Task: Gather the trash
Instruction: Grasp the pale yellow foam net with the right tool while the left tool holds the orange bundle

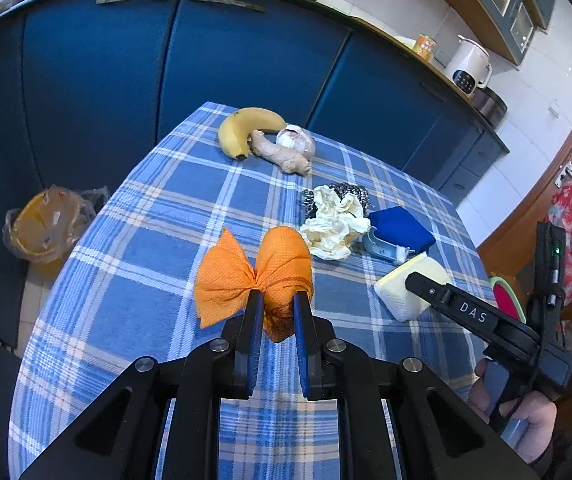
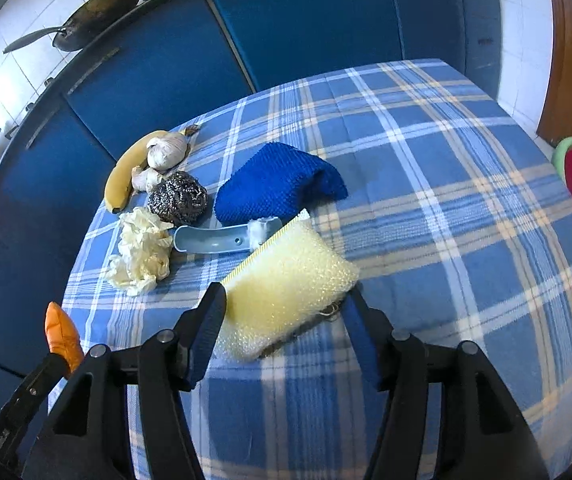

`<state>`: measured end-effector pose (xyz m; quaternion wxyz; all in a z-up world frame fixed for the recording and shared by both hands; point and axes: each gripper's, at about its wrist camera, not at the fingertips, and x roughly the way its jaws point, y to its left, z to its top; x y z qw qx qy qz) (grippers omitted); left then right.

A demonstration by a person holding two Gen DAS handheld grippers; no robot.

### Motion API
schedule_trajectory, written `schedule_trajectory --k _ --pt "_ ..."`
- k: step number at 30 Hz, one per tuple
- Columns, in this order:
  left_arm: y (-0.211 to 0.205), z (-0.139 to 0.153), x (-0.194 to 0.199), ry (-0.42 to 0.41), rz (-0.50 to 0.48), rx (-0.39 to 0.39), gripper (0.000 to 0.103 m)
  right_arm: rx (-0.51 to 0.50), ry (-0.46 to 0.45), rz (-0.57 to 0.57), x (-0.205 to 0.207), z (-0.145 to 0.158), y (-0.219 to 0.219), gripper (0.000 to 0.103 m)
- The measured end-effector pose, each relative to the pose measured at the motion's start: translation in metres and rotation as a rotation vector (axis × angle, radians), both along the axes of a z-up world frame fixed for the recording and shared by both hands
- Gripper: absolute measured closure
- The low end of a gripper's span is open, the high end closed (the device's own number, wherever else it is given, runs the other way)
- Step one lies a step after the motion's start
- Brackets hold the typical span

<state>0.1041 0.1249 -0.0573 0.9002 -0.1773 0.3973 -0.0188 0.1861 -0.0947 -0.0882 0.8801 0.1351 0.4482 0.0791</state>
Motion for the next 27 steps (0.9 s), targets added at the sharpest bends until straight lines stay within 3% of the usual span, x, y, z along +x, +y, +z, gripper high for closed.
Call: schedule_trajectory --k 2,8,27 --pt "0.001 0.000 -0.001 0.001 -0.001 -0.001 0.088 0.030 0.003 0.013 0.000 -0.001 0.001 0.062" --pt "-0.004 0.004 -0.003 -0.008 -0.013 0.001 0.088 0.082 -0.012 0.020 -0.014 0.007 -0.001 0.077" --pt "-0.067 0.035 -0.009 -0.069 -0.174 -0.007 0.088 0.127 -0.155 0.006 -0.088 0.060 -0.065 0.081"
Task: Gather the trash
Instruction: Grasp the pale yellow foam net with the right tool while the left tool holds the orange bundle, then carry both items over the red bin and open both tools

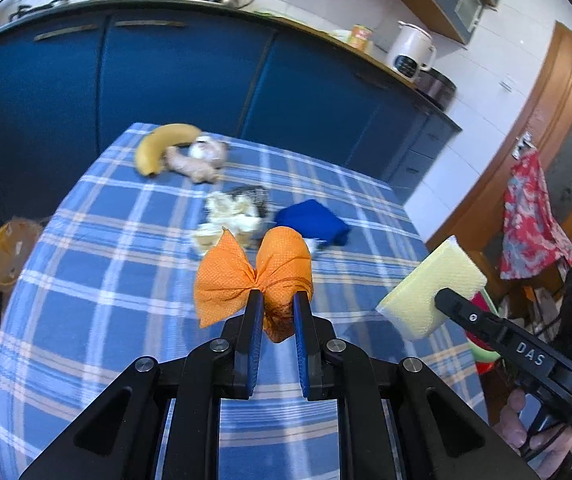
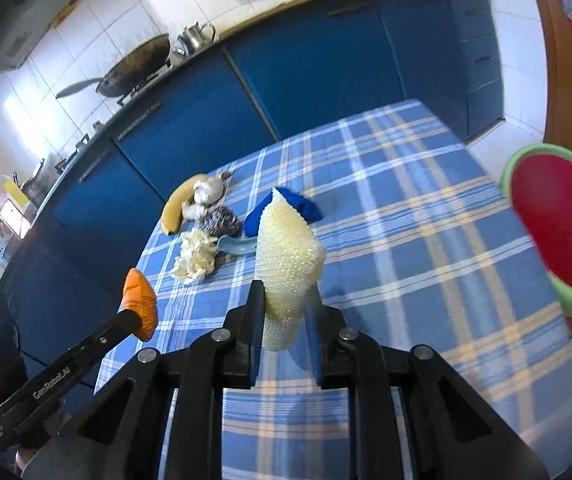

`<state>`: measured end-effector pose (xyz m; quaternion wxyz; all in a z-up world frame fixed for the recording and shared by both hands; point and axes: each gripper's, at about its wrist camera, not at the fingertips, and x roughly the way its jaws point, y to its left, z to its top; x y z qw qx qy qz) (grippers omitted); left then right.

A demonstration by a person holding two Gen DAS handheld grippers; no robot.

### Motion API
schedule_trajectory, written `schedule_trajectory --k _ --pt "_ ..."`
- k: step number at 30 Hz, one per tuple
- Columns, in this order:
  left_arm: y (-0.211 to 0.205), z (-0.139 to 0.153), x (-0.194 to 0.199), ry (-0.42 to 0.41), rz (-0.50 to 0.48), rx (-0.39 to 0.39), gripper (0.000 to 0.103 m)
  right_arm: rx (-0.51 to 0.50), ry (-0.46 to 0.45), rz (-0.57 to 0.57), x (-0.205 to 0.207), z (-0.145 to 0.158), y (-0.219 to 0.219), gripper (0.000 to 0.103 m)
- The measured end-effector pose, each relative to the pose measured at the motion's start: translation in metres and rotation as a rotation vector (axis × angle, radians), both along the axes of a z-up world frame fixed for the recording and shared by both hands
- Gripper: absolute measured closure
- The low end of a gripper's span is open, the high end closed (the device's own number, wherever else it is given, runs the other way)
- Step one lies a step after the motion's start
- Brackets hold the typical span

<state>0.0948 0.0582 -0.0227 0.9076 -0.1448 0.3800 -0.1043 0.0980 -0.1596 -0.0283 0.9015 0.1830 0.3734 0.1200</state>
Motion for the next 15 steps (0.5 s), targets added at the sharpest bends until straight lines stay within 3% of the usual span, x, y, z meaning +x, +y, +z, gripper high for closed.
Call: schedule_trajectory --k 15 --pt "-0.096 0.018 0.019 -0.022 -0.209 0.003 0.088 0.014 -0.068 -0.219 -0.037 0.020 -0.113 0.081"
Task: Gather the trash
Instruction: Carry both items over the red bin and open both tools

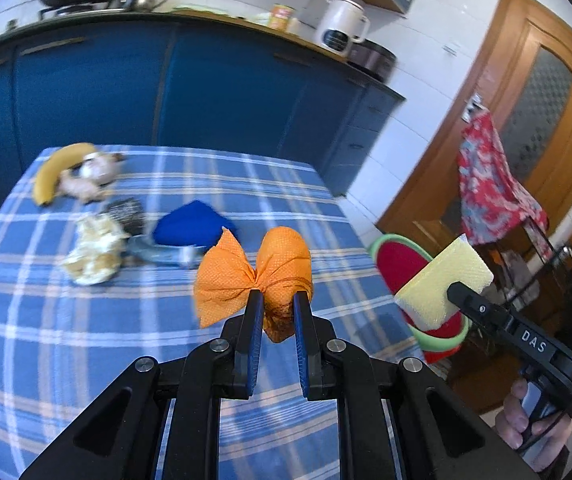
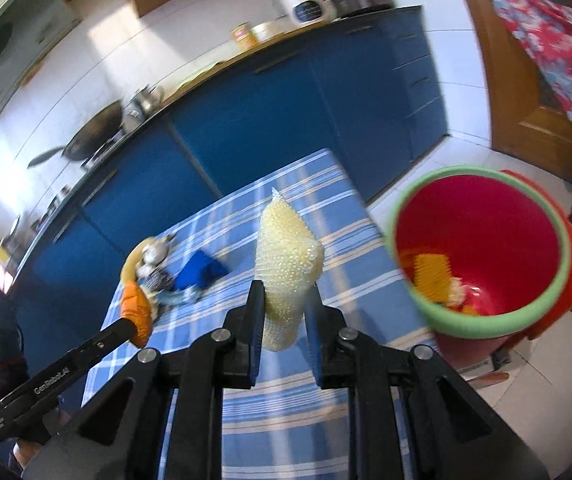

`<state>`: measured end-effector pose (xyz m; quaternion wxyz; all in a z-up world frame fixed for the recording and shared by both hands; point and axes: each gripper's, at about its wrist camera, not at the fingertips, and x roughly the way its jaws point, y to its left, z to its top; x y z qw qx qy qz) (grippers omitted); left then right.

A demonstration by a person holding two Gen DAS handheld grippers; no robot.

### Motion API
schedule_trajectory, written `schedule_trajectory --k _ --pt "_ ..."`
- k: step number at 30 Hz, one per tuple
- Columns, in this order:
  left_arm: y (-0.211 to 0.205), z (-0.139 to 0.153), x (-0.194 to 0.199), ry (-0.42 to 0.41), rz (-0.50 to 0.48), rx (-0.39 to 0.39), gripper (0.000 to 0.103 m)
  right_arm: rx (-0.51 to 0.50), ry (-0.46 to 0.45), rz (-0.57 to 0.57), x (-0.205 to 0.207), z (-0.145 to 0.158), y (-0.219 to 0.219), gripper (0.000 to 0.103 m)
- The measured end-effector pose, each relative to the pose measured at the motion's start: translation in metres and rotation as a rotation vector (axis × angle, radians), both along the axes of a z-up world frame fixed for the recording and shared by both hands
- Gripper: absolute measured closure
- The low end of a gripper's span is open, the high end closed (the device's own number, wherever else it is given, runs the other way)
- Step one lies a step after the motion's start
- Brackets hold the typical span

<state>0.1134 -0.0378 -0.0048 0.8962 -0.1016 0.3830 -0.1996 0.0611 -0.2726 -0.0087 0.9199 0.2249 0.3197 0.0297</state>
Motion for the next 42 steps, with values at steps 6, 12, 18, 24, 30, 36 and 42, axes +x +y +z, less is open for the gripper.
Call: schedule_trajectory --k 6,12,18,24,30,36,42 --pt "-0.050 0.000 0.010 0.010 -0.092 0.019 0.088 0.000 0.008 -0.110 -0.006 -0.006 -0.055 0.081" --pt "-0.102 -0.002 0.017 0.008 -0.186 0.027 0.088 -0.003 0.040 -0.188 -0.004 -0.024 -0.100 0.081" --pt "-0.153 -0.011 0.027 0.015 -0.273 0.058 0.088 -0.001 0.083 -0.258 0.000 -0.048 -0.140 0.081" --pt "-0.202 -0.026 0.040 0.043 -0.338 0.077 0.088 0.000 0.127 -0.295 0.009 -0.071 -0.170 0.080" --pt "-0.243 -0.043 0.049 0.074 -0.394 0.116 0.086 0.031 0.117 -0.282 0.008 -0.080 -0.185 0.076" --pt "-0.254 -0.055 0.054 0.096 -0.393 0.138 0.072 0.032 0.109 -0.306 0.003 -0.084 -0.194 0.062" --pt "-0.251 -0.056 0.053 0.087 -0.370 0.153 0.064 0.043 0.103 -0.313 0.000 -0.083 -0.196 0.058"
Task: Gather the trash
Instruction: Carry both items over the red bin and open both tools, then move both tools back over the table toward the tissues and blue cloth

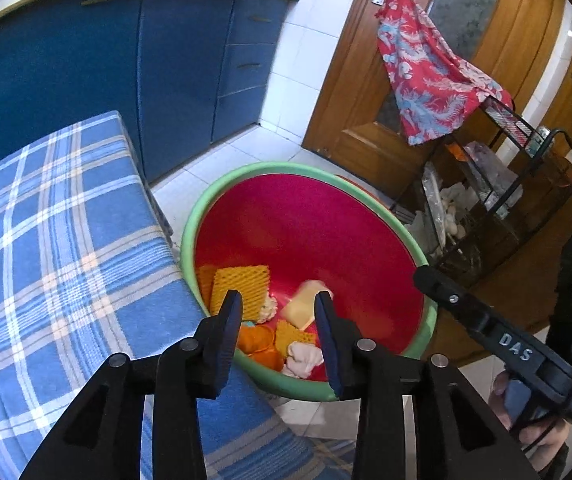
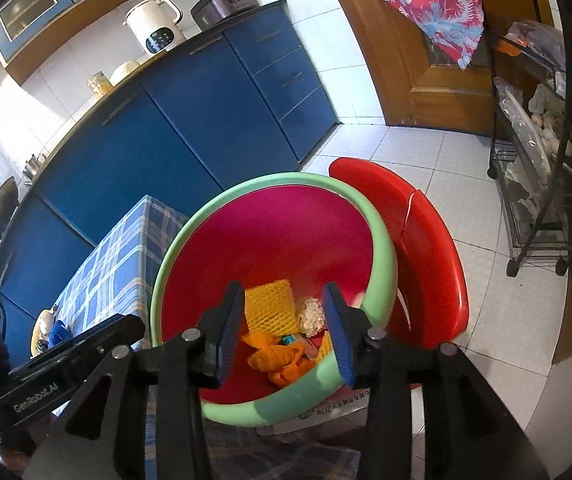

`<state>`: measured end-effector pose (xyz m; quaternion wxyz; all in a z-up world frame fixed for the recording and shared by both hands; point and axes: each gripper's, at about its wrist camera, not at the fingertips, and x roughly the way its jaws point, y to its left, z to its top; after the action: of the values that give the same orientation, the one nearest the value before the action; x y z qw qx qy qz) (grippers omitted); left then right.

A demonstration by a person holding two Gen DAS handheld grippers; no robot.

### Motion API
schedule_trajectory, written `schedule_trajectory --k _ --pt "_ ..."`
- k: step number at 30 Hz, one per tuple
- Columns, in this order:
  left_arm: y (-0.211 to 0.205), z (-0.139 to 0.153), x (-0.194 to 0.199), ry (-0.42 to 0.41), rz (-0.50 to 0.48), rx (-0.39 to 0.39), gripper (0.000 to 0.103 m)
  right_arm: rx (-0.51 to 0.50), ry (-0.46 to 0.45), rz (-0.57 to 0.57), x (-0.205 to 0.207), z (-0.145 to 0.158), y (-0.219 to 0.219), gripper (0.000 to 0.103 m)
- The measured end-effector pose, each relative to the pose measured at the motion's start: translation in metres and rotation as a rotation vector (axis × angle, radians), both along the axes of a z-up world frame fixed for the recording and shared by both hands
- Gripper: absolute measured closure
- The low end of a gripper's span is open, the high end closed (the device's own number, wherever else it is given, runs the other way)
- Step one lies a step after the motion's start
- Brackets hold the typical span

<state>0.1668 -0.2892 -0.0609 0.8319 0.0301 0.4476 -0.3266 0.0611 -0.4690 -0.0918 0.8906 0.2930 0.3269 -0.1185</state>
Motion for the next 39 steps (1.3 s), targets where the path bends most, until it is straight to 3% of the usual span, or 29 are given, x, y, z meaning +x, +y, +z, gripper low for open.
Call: schedule_trajectory --k 4,10,16,39 --pt "0.009 0.005 -0.001 -0.012 0.026 -0.001 0.057 -0.001 -0.023 0.000 -0.006 0.007 0.002 0.049" --pt "0.028 0.012 -0.003 -0.015 0.067 -0.005 0.055 -0.010 -0.035 0.001 -0.012 0.018 0.010 0.041" --pt "0.051 0.022 -0.008 -0.042 0.116 0.000 0.048 -0.014 -0.046 0.014 -0.018 0.027 0.020 0.039" --pt "0.198 0.043 -0.024 -0.074 0.417 0.003 0.046 -0.034 -0.070 0.152 -0.014 0.061 0.106 0.035"
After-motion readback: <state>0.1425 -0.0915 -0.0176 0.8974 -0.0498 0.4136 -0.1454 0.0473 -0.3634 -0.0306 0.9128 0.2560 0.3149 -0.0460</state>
